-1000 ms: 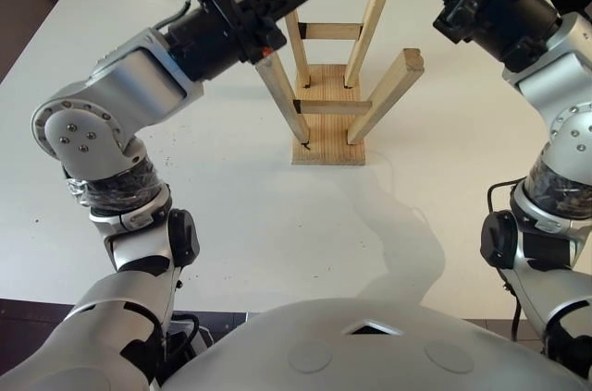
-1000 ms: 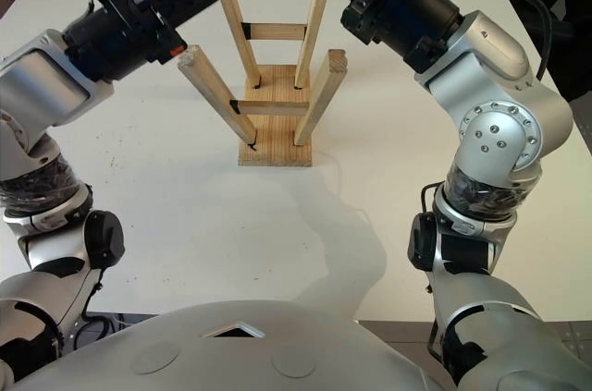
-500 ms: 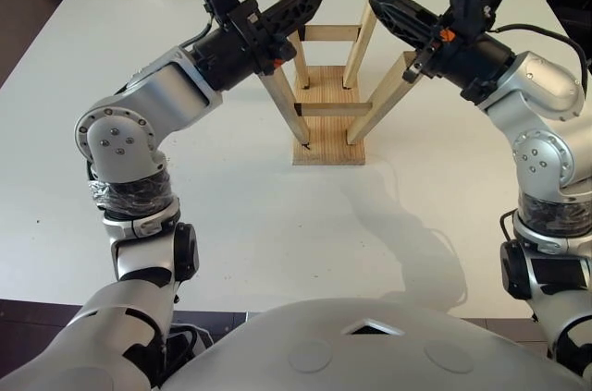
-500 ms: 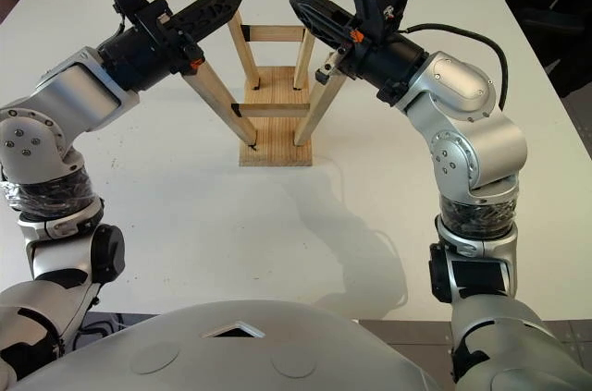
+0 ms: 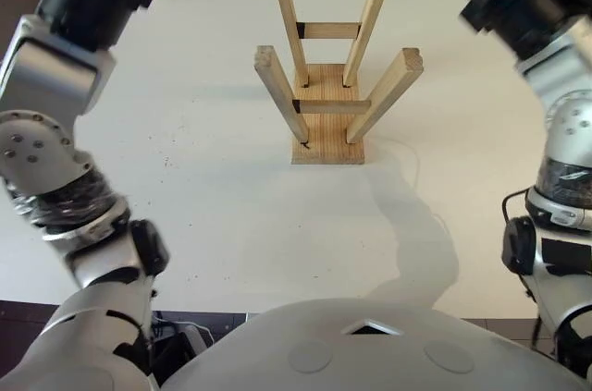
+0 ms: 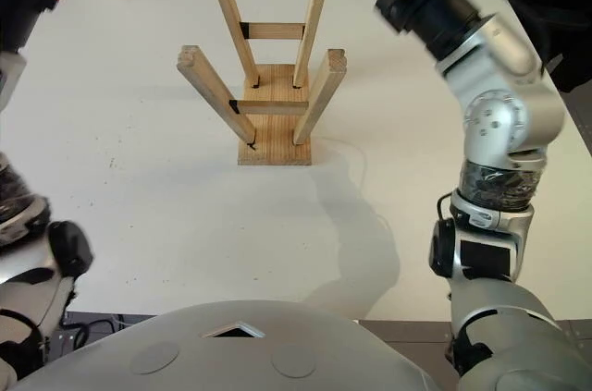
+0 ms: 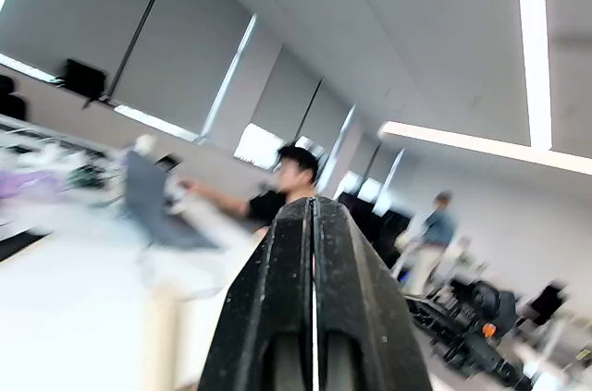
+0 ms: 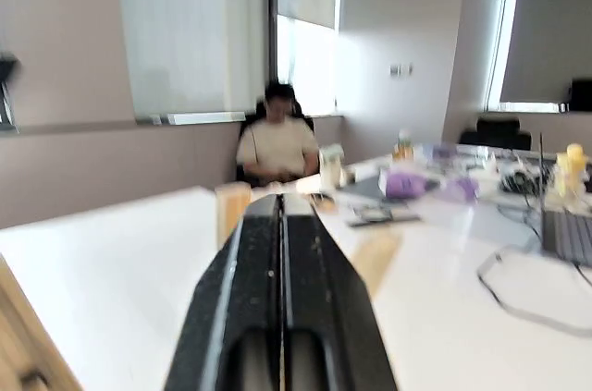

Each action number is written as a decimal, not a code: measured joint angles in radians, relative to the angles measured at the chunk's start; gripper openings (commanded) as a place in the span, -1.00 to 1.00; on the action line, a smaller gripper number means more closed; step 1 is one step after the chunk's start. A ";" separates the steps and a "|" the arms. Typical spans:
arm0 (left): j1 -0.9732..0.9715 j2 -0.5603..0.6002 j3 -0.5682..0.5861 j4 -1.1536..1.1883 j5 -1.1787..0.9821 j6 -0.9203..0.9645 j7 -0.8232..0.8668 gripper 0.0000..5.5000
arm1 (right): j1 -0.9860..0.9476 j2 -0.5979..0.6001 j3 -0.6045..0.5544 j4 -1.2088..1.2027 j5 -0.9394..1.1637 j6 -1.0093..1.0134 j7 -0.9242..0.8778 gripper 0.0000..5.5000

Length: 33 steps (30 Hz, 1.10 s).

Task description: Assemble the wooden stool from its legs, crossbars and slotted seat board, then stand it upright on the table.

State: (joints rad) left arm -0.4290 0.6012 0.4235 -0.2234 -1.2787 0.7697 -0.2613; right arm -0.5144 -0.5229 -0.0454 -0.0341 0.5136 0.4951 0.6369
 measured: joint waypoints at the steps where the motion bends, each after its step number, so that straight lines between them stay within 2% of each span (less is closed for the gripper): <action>1: 0.089 0.034 -0.041 0.058 0.093 -0.002 -0.067 -1.00 | 0.039 -0.007 0.077 0.076 -0.083 -0.062 0.046 -1.00; 3: 0.258 0.074 -0.107 0.099 0.219 -0.011 -0.168 -1.00 | 0.081 -0.009 0.135 0.164 -0.147 -0.139 0.108 -1.00; 5: 0.451 0.089 -0.150 0.048 0.295 -0.019 -0.266 -1.00 | 0.090 -0.016 0.134 0.221 -0.171 -0.215 0.157 -1.00; 7: 0.533 0.084 -0.162 -0.033 0.302 -0.021 -0.305 -1.00 | 0.090 -0.019 0.125 0.232 -0.171 -0.249 0.195 -1.00; 11: 0.587 0.029 -0.252 -0.151 0.340 -0.042 -0.338 -1.00 | 0.090 0.015 0.147 0.239 -0.165 -0.283 0.285 -1.00; 17: 0.675 -0.034 -0.380 -0.165 0.483 -0.087 -0.337 -1.00 | 0.072 0.052 0.245 0.247 -0.169 -0.295 0.450 -1.00; 20: 0.721 -0.062 -0.383 -0.132 0.534 -0.117 -0.326 -1.00 | 0.087 0.065 0.296 0.200 -0.172 -0.294 0.494 -1.00; 25: 0.759 -0.064 -0.345 -0.085 0.571 -0.143 -0.331 -1.00 | 0.176 0.116 0.350 0.082 -0.180 -0.268 0.449 -1.00; 33: 0.673 -0.036 -0.286 0.068 0.617 -0.192 -0.380 -1.00 | 0.268 0.143 0.351 -0.073 -0.182 -0.212 0.332 -1.00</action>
State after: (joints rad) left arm 0.2436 0.5657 0.1378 -0.1555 -0.6612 0.5773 -0.6410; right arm -0.2463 -0.3801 0.3051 -0.1069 0.3319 0.2830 0.9688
